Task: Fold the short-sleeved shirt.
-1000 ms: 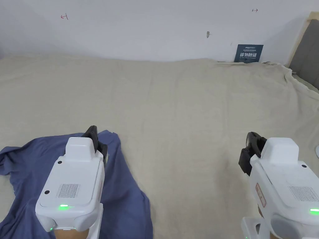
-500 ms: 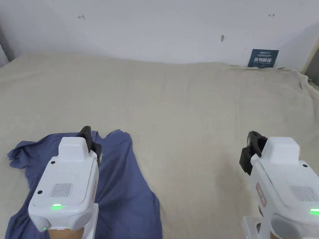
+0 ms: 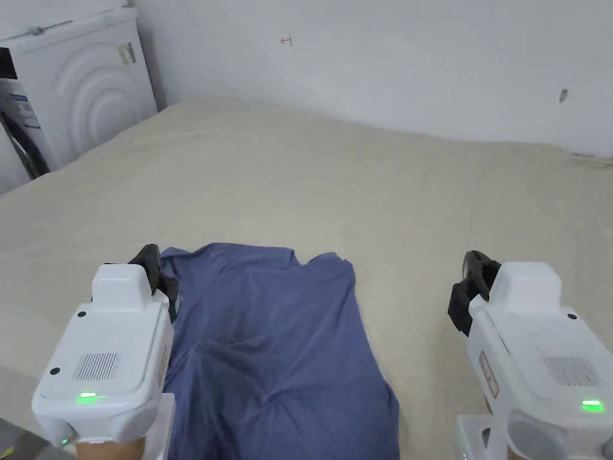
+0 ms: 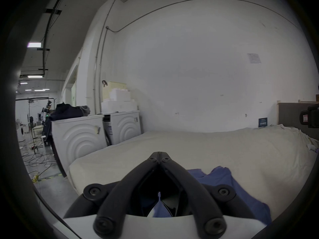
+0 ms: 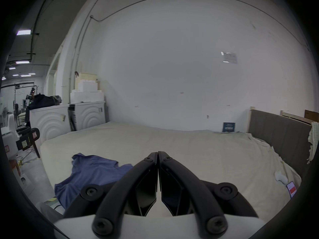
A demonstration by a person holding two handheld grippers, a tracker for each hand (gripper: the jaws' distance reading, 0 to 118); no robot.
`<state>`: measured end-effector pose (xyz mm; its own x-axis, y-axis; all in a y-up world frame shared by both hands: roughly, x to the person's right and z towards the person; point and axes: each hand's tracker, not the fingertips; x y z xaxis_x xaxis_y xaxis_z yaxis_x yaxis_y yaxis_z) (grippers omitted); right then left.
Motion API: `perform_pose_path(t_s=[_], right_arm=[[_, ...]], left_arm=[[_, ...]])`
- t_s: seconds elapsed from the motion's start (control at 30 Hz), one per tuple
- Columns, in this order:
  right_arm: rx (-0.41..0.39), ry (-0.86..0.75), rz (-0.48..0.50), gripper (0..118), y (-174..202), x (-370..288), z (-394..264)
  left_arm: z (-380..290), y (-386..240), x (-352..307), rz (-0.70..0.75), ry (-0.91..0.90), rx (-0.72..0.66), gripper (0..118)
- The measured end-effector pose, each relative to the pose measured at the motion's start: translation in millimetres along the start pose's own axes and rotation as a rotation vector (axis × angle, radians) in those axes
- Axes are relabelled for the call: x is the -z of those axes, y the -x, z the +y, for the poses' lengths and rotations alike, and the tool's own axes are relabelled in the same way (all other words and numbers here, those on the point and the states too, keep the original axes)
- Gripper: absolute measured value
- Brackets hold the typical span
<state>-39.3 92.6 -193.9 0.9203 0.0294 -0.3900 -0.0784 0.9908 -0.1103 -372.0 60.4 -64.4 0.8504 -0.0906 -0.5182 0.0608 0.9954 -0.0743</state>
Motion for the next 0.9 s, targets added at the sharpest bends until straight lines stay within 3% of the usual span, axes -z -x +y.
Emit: perform_pose_path(t_s=[0.27,0.5,0.9], right_arm=[[0.008,0.004,0.109,1,44,15,-3],[-0.001,0.013,0.134,1,51,17,-6],[-0.019,0.047,0.07,1,20,21,-15]], left_arm=[[-7,47,-16,0.106,0.027,0.015,0],[-13,56,-13,0.12,0.049,0.001,0],[-14,9,69,-0.201,0.348,-0.109,0]])
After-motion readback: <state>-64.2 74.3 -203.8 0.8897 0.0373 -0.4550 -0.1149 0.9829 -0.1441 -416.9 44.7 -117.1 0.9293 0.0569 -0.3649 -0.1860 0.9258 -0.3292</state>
